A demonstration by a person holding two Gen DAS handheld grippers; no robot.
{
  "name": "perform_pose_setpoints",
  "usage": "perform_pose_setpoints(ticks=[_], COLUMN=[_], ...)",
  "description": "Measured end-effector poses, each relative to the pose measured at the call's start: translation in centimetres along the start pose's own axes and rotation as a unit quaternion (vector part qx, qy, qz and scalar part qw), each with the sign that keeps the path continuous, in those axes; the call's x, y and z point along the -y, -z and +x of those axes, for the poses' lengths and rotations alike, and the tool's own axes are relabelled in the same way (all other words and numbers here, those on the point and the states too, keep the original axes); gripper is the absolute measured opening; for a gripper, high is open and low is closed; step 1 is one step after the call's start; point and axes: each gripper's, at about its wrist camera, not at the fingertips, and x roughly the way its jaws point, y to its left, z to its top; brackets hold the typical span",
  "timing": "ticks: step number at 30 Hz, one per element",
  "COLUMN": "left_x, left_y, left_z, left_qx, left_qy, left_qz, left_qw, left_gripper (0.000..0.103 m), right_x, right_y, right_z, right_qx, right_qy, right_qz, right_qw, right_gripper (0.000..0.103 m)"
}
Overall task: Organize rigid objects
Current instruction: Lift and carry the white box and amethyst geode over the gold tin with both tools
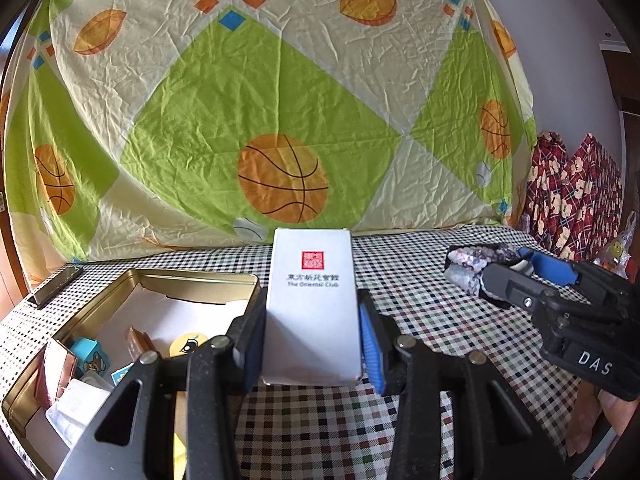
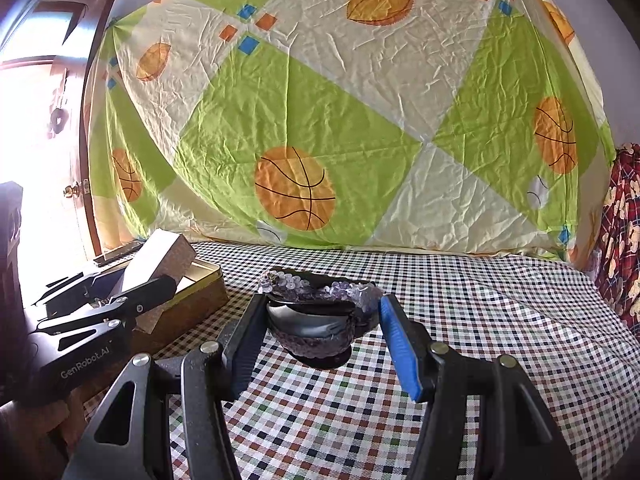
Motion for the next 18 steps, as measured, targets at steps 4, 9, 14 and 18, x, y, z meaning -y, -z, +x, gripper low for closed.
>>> perform_pose_setpoints(ticks=[4,9,14,18], left_x=[0.0,-0.1,-0.4,-0.6], left_y=[0.1,0.2,0.2,0.3], left_z=[-0.2,-0.5,-0.9,-1.2], left_qx=[0.001,0.004,0.006,0.008], left_qy=[0.000,0.000,0.001,0.001], left_qz=[0.001,0.000,-0.003,-0.004], left_qw=[1.0000,1.0000,1.0000,1.0000], left_gripper=[0.040,0.040,0.040,0.040], right_x=[-0.2,-0.4,-0.6,-0.7], right_y=[0.1,0.1,0.1,0.2], right_z=[-0.3,-0.5,-0.5,-0.5], right_qx=[0.004,0.008,0.009,0.010], right_qy=[-0.009,-0.017,-0.018,-0.023], right_qz=[-0.003,-0.006,-0.007,-0.007], right_qw=[1.000,1.000,1.000,1.000], right_gripper=[0.059,0.059,0.059,0.059])
